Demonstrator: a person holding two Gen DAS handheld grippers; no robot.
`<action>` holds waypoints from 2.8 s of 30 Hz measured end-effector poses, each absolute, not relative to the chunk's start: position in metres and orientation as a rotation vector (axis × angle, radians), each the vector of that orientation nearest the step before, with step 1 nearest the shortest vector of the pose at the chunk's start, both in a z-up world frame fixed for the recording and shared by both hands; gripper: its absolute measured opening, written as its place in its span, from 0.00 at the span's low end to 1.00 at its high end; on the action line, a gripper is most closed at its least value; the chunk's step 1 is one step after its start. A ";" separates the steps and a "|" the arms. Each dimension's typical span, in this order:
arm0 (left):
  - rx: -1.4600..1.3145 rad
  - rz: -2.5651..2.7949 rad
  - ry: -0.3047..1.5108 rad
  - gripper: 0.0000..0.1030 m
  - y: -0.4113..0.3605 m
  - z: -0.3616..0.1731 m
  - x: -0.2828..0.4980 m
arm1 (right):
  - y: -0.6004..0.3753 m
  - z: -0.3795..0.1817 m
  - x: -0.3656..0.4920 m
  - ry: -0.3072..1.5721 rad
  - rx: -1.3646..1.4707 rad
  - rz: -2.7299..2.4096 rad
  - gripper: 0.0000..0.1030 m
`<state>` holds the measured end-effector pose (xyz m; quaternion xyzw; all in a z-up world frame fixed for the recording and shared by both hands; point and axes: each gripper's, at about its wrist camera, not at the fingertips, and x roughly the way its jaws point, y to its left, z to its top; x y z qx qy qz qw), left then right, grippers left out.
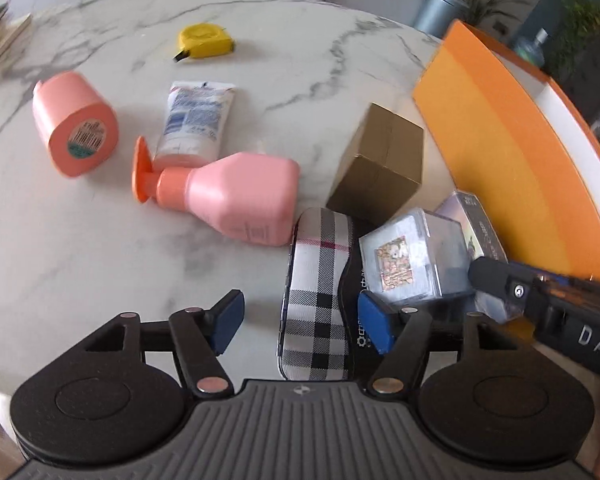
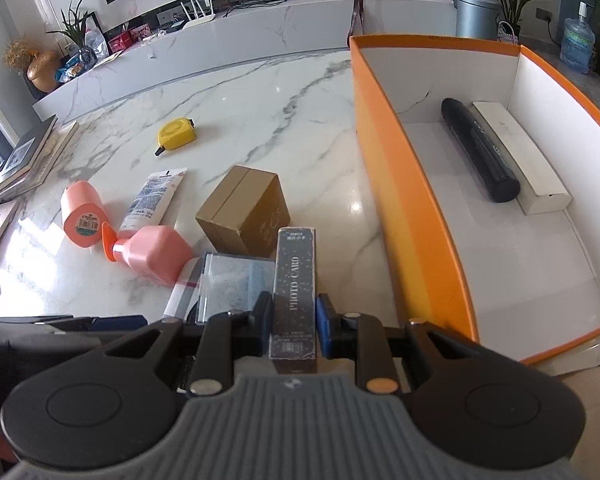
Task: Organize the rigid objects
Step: 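Grasp the plaid case upright with the left tool while the right tool holds the PHOTO CARD box, then carry the PHOTO CARD box and plaid case into the orange shoebox with both tools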
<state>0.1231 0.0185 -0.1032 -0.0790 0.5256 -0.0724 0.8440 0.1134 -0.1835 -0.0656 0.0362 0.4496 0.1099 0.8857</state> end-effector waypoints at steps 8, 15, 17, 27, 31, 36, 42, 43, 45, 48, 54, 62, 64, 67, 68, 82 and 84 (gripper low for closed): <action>-0.144 -0.162 1.036 0.34 0.004 -0.092 0.113 | -0.186 -0.065 0.113 0.928 0.085 0.225 0.23; -0.081 -0.194 0.976 0.17 -0.006 -0.066 0.102 | -0.190 -0.059 0.106 0.868 0.101 0.193 0.22; -0.090 -0.208 0.969 0.15 -0.007 -0.060 0.100 | -0.190 -0.059 0.108 0.880 0.102 0.199 0.23; -0.033 -0.218 1.001 0.20 -0.023 -0.062 0.111 | -0.190 -0.065 0.111 0.946 0.111 0.220 0.23; -0.031 -0.201 1.034 0.24 -0.019 -0.072 0.117 | -0.190 -0.067 0.113 0.966 0.120 0.232 0.24; -0.058 -0.220 1.057 0.27 -0.015 -0.078 0.129 | -0.191 -0.069 0.117 0.972 0.132 0.232 0.25; -0.119 -0.208 1.076 0.27 -0.008 -0.087 0.131 | -0.193 -0.072 0.123 0.988 0.153 0.230 0.25; -0.132 -0.209 1.071 0.24 -0.006 -0.085 0.130 | -0.193 -0.073 0.124 0.987 0.157 0.232 0.24; -0.149 -0.208 1.055 0.21 -0.003 -0.081 0.126 | -0.193 -0.072 0.123 0.983 0.157 0.231 0.24; -0.171 -0.191 1.041 0.21 0.004 -0.073 0.121 | -0.193 -0.068 0.120 0.953 0.147 0.225 0.23; -0.235 -0.190 0.976 0.20 0.012 -0.044 0.111 | -0.192 -0.057 0.110 0.895 0.126 0.228 0.23; -0.351 -0.252 0.907 0.20 0.008 0.001 0.118 | -0.207 -0.017 0.100 0.807 0.193 0.255 0.23; -0.375 -0.277 0.895 0.20 0.002 0.012 0.126 | -0.219 0.000 0.099 0.776 0.223 0.268 0.23; -0.389 -0.333 0.880 0.20 -0.017 0.027 0.141 | -0.244 0.023 0.101 0.724 0.269 0.269 0.23; -0.394 -0.350 0.877 0.20 -0.024 0.031 0.147 | -0.253 0.030 0.104 0.712 0.286 0.262 0.23; -0.349 -0.434 0.916 0.20 -0.127 0.015 0.251 | -0.357 -0.011 0.225 0.910 0.435 0.153 0.23; -0.314 -0.414 0.936 0.20 -0.136 0.005 0.264 | -0.354 -0.023 0.242 0.932 0.428 0.161 0.23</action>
